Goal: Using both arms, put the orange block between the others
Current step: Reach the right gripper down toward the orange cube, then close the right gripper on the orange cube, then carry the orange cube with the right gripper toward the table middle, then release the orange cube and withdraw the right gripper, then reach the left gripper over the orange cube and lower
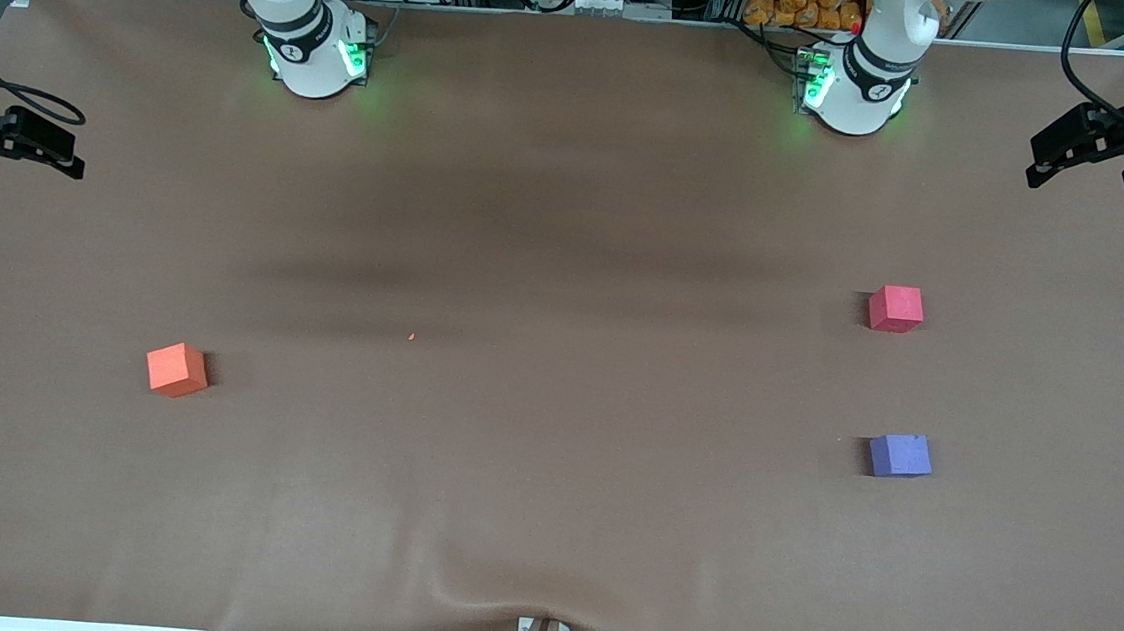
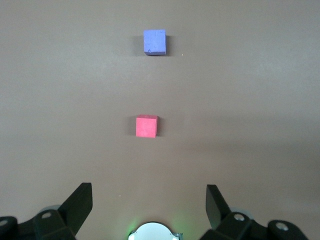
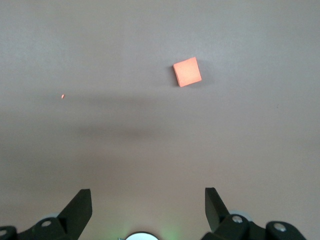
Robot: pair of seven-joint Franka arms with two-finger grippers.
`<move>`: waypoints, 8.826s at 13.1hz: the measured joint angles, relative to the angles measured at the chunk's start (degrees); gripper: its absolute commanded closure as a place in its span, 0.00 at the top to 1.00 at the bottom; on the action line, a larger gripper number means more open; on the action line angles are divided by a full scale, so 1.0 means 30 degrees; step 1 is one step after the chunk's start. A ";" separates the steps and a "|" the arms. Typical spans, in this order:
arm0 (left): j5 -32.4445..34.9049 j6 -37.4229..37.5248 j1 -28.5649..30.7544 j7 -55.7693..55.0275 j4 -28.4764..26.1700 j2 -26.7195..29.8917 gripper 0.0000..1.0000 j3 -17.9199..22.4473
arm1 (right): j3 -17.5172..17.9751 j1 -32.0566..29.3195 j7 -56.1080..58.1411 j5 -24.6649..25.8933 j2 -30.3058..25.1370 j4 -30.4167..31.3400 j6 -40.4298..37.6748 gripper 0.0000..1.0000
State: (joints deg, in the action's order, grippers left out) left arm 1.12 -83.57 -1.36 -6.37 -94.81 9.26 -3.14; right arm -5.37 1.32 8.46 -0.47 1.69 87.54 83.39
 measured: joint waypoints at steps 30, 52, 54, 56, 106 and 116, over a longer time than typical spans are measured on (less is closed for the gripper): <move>-0.0392 0.0022 0.0140 0.0004 0.0171 -0.0856 1.00 0.0108 | -0.0264 -0.1218 1.1280 0.0003 1.3022 0.0570 1.2288 1.00; -0.0393 0.0022 0.0443 0.0004 0.0042 -0.0971 1.00 0.0114 | 0.0252 0.9352 -0.2154 -0.9114 1.2237 0.0391 1.5177 0.44; -0.0393 0.0022 0.0447 0.0004 0.0042 -0.0971 1.00 0.0107 | 0.0243 1.0806 -0.3552 -1.0147 1.2445 0.0531 1.6563 0.43; -0.0393 0.0022 0.0448 0.0004 0.0039 -0.0972 1.00 0.0104 | 0.0236 1.2102 -0.5121 -1.0706 1.2830 0.0569 1.7529 0.43; -0.0052 -0.7574 -0.3403 -1.2985 0.1760 -1.0919 1.00 -0.6817 | 0.0487 -0.0300 0.0818 -0.0502 0.1699 -0.1064 0.0354 1.00; 0.1188 -1.2221 -0.9977 -1.2435 0.6764 -1.7640 1.00 -0.3140 | 0.0394 -0.0298 0.0823 -0.0337 0.1664 -0.1107 0.0361 1.00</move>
State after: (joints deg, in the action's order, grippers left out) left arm 4.68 -120.23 -31.29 -43.68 -74.52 -43.66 -12.56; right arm -4.18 0.42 10.92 -1.48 6.68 84.22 84.47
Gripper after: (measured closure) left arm 0.000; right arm 0.000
